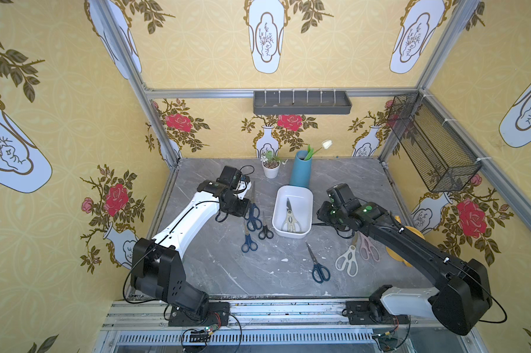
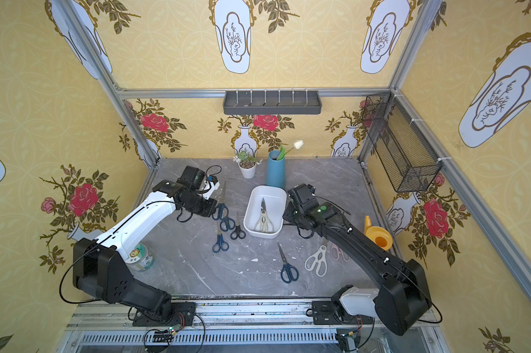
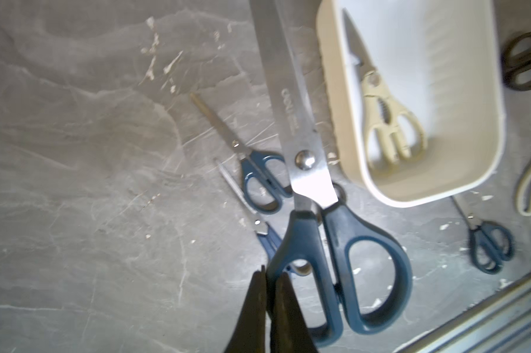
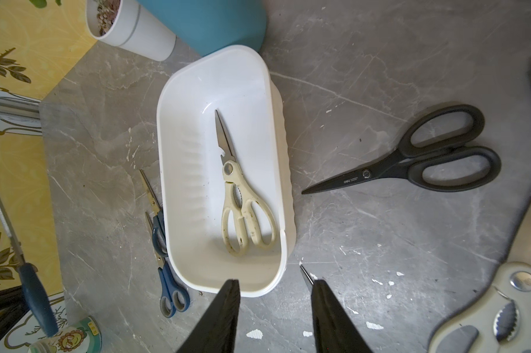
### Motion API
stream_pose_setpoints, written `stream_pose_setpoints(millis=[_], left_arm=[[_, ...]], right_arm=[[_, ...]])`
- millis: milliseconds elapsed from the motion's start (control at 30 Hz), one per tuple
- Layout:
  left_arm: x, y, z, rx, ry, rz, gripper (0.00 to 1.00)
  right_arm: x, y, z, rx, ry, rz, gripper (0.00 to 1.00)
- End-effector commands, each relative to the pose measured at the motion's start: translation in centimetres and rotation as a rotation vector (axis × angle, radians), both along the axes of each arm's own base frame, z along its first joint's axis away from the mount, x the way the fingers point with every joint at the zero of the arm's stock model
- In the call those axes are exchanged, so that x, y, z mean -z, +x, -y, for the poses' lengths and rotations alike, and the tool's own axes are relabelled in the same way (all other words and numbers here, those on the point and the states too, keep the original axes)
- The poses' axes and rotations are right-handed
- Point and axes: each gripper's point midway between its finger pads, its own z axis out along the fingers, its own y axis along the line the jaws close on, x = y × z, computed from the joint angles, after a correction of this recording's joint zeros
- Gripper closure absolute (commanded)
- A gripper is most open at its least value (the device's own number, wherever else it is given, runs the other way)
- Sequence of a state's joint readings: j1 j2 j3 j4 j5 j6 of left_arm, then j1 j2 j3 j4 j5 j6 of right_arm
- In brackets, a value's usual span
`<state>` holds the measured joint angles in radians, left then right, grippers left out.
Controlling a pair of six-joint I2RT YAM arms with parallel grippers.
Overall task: Put the scissors into the storage box
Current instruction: Pick up the scissors from the center of the board, then place the scissors in the storage box.
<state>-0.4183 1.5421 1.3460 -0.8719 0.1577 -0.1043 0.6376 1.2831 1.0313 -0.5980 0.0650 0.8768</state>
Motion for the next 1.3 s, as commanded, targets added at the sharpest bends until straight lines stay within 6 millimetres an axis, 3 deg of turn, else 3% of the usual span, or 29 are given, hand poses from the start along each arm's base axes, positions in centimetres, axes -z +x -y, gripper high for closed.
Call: stream_pose_setpoints(millis=[0,200,333,533,733,833,900,1067,1167,1267], left_arm=[[-0.3,-0.5,3.8,0.011,-0.056,-0.05,1.0],[1.3,0.8,10.7,0.12,-0.036,-0.066,1.0],[3.0,2.3,13.7,0.138,-0.013,-0.069,1.0],[6.9,2.4,16.7,0.161,0.016,-0.112,1.0],[11.1,2.4,17.8,0.177,0.08,-0.147,1.0],[12.3,2.9,17.9,0.174,0.099,-0.149,1.0],[12.5,3.1,18.0,0.181,0.103,-0.143,0.95],[12.9,3.3,18.2,0.196,0.112,-0.135,0.71],[11.6,3.2,18.5,0.208,0.09,-0.12,0.59],[8.7,3.0,18.9,0.226,0.057,-0.074,0.53]], right_arm=[[-0.1,0.4,1.7,0.101,-0.013,-0.001,0.56],[-0.3,-0.1,3.2,0.149,0.04,-0.01,0.55],[-0.5,-0.7,3.4,0.152,0.065,-0.01,0.55],[-0.4,-1.4,3.5,0.145,0.087,-0.016,0.55],[0.1,-2.3,3.5,0.115,0.078,-0.05,0.55],[0.3,-2.7,3.1,0.084,0.053,-0.074,0.55],[0.3,-2.9,3.0,0.075,0.05,-0.071,0.54],[0.2,-3.1,3.0,0.07,0.057,-0.071,0.54],[0.2,-3.5,3.2,0.071,0.063,-0.069,0.54],[0.3,-3.8,3.7,0.085,0.069,-0.062,0.53]])
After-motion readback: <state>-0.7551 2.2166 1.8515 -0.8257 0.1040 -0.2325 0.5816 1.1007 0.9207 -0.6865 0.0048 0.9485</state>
